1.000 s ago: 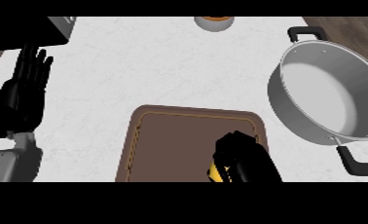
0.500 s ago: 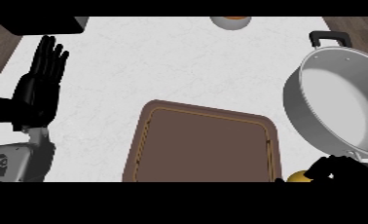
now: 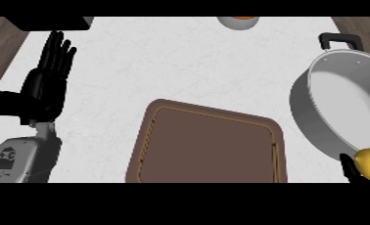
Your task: Pick the lemon from the tray and place it in the pot
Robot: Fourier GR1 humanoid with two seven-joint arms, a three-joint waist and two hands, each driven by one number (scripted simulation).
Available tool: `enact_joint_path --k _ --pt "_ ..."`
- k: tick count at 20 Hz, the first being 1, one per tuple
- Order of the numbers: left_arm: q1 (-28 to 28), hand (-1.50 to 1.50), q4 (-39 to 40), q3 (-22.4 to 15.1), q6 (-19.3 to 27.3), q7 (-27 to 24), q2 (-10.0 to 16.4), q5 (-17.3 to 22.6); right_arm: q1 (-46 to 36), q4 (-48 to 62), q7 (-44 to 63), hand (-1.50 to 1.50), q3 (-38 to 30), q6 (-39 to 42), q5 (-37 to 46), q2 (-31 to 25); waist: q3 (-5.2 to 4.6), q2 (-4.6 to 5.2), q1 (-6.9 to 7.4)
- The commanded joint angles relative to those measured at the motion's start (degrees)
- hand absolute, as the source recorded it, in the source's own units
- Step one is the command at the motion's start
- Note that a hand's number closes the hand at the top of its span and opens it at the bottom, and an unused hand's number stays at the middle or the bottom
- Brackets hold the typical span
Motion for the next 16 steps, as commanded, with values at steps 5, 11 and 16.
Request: enact_joint_path --k 5,11,16 --pt "2.62 0.00 -1.90 -1.21 -1.29 -0.66 -1.05 -0.90 -10.84 23.97 -14.19 1.50 -15.93 2.75 -18.83 -8.67 -0.04 0.04 1.21" --pt "-1.65 0.00 2.61 0.69 -1.79 -0.84 -0.86 -1.34 -17.63 44.29 -27.10 1.50 -18.38 0.67 -18.51 -12.34 -0.06 0.10 1.05" --pt "-1.68 0.00 3.81 2.24 -3.55 -1.88 -0.51 -0.87 -25.53 57.03 -27.50 1.50 -13.84 -3.27 -11.66 -12.07 -0.07 0.14 1.25"
